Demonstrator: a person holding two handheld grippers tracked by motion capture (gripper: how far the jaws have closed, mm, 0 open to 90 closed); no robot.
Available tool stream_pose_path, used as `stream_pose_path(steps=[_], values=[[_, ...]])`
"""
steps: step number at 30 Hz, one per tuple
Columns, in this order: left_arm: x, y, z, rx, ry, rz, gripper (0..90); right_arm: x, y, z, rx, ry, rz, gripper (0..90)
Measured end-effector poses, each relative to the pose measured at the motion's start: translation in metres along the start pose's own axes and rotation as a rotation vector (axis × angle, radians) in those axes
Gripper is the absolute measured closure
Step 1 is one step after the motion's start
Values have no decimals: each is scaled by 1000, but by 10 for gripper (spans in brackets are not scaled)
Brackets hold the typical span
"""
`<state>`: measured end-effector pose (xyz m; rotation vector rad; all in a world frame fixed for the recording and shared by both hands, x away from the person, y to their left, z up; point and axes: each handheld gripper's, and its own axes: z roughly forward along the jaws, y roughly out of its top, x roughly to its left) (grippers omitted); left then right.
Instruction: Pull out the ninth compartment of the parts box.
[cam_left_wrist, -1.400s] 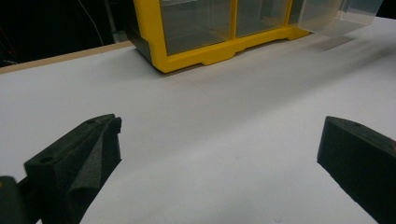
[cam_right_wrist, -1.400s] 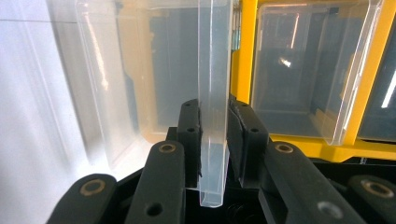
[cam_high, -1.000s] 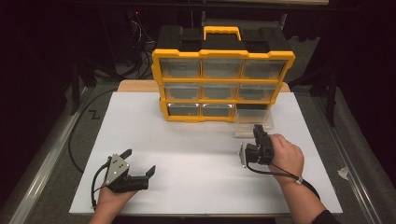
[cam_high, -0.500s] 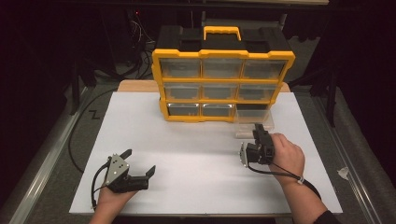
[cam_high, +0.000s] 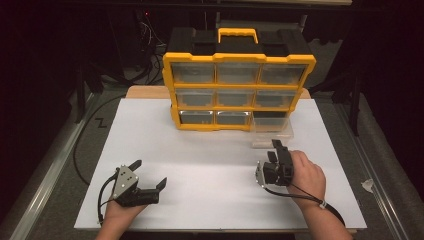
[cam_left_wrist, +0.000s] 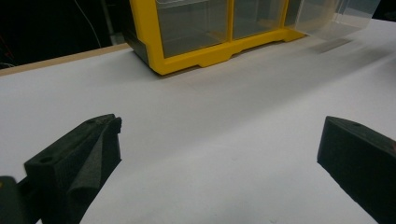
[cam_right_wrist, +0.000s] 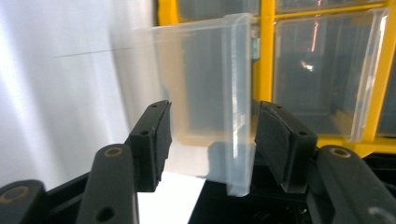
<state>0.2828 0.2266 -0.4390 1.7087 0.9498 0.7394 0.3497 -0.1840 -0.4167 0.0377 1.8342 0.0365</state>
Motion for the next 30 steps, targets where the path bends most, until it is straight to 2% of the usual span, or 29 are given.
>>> stream_pose_path(steps=[12, 14, 19, 20, 23, 26, 30], values=[[0, 0, 0, -6, -1, 3, 1, 31, -7, -22, -7, 60, 11, 428], [0, 0, 0, -5, 0, 2, 1, 34, -10, -24, -12, 65, 5, 425], [0, 0, 0, 0, 1, 2, 1, 40, -18, -30, -11, 68, 27, 412], [0, 0, 1, -2, 1, 2, 1, 42, -20, -31, -7, 78, 43, 396], [-1, 0, 1, -1, 0, 4, 1, 44, -24, -31, -7, 95, 47, 355], [-1, 0, 3, 3, 0, 4, 1, 42, -25, -32, -4, 90, 77, 261], [-2, -1, 4, 7, 1, 5, 1, 40, -24, -33, -29, 81, 102, 124]])
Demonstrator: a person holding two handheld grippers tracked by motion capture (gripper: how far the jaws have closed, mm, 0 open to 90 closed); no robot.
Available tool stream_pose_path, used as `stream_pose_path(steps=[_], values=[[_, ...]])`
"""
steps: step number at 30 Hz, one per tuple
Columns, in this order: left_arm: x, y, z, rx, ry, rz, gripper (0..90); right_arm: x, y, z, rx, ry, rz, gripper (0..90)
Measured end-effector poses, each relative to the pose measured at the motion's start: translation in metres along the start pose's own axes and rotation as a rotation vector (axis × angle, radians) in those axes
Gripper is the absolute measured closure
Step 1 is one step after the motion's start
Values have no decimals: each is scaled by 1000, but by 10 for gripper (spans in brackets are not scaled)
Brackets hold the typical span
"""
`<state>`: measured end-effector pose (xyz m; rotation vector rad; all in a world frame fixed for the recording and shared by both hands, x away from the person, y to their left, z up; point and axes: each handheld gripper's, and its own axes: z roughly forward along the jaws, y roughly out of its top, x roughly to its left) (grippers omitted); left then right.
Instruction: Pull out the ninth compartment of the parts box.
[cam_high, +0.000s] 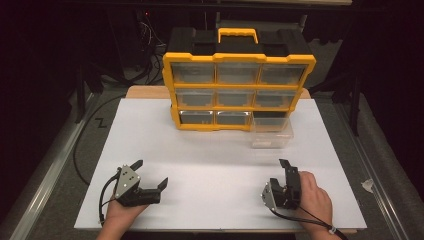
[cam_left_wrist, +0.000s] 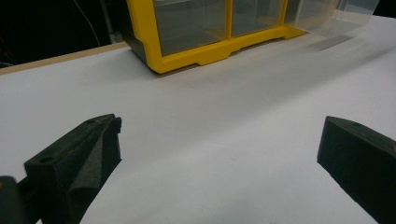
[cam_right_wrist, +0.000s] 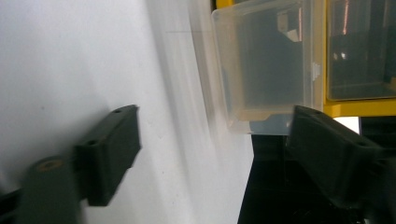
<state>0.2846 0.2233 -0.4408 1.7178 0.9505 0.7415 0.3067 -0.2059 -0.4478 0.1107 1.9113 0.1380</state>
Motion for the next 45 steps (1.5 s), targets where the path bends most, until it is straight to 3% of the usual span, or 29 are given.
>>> stream_pose_path(steps=[3, 8, 10, 17, 19, 22, 25, 34, 43, 45], values=[[0, 0, 0, 2, 1, 0, 1, -1, 1, 0, -4, -21, 20, 9], [0, -1, 1, 8, -1, 1, 1, -5, -1, -1, -14, -36, 94, 8], [0, -1, 1, 7, -1, -1, 1, -8, -2, -1, -29, -3, 170, 9], [0, -1, 0, 3, -2, -2, 1, -12, -7, 1, -31, 65, 340, 9], [0, -1, 0, 3, -2, -3, 1, -13, -9, 2, -48, 93, 447, 9], [1, -1, 0, 4, -3, -5, 1, -18, -14, 2, -59, 131, 566, 10], [0, -1, 1, 7, -6, -4, 1, -21, -17, 2, -75, 150, 649, 10], [0, -1, 0, 4, -8, -8, 1, -29, -30, -5, -166, 236, 972, 10], [0, -1, 1, 1, -9, -12, 1, -30, -38, -7, -258, 360, 1206, 10], [0, 0, 1, 2, -10, -13, 1, -29, -39, -5, -248, 353, 1197, 10]])
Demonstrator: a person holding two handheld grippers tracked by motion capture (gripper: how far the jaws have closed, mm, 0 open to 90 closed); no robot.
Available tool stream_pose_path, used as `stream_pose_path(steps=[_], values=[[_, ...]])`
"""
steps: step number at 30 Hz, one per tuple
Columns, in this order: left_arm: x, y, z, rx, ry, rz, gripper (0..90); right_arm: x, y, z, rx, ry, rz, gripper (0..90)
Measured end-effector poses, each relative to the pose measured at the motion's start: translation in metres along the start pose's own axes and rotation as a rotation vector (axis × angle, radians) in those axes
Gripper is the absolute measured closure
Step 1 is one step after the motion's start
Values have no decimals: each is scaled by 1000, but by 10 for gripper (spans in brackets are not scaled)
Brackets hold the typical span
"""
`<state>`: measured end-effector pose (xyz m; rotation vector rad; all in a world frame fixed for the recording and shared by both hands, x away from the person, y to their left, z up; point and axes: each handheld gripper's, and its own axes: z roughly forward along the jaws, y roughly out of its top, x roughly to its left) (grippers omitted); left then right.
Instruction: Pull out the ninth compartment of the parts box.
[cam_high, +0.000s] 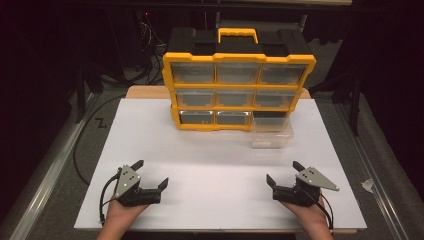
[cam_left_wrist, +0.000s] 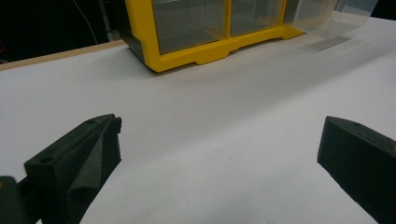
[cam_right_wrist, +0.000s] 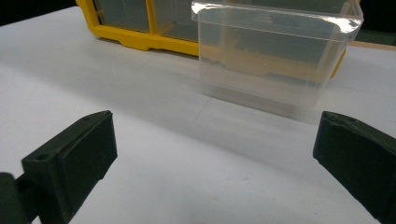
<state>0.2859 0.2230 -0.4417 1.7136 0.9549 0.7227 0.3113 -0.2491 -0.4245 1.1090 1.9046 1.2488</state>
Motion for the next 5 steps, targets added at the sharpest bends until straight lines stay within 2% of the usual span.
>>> stream_pose_path(steps=[1, 5], values=[[0, 0, 0, 1, 0, 0, 1, 0, 0, 1, 5, -18, -20, 10], [0, 0, 1, 2, -3, -3, 1, -2, -1, 2, 10, -21, -17, 10]])
